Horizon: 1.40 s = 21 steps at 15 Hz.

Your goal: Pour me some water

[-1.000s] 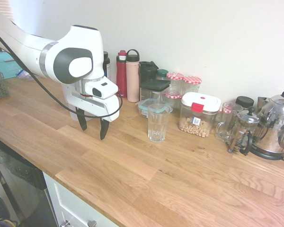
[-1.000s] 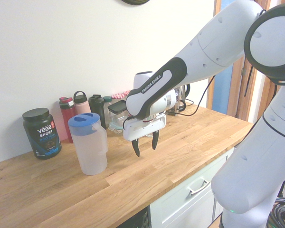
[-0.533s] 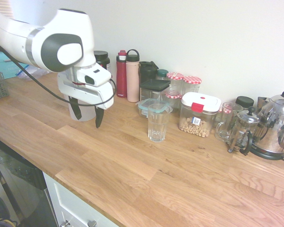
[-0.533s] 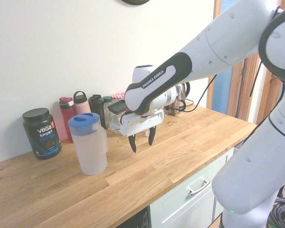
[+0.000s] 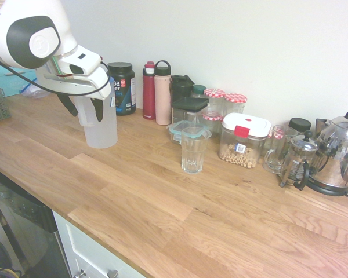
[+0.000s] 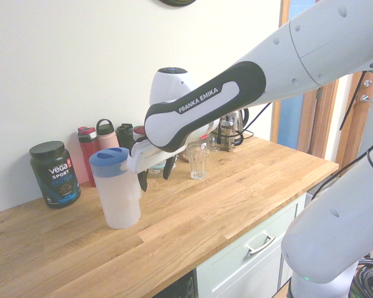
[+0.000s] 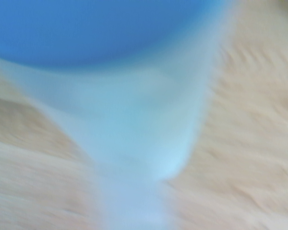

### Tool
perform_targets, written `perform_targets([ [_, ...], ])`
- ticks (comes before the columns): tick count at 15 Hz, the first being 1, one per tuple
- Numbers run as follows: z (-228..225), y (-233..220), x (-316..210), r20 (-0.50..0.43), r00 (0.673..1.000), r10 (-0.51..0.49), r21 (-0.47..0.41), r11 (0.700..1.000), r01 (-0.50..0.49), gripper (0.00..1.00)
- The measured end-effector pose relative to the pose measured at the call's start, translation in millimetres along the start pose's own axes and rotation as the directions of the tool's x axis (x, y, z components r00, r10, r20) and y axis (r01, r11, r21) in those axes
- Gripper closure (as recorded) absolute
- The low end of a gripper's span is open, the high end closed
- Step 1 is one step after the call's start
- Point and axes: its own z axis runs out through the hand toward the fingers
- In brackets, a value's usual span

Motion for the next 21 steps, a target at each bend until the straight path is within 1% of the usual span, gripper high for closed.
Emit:
perform_targets([
  [3,-4,-16,-11,-0.032,0.998,-0.057,0.033,0.998,0.058,0.0],
  [6,-1,-27,-14,-0.063,0.995,-0.083,0.059,0.995,0.087,0.0],
  [7,4,-29,-12,-0.077,0.993,-0.085,0.065,0.994,0.09,1.0],
  [10,16,-33,-1,-0.087,0.993,-0.077,0.065,0.994,0.083,1.0],
  [21,13,-36,1,-0.088,0.993,-0.079,0.073,0.994,0.085,1.0],
])
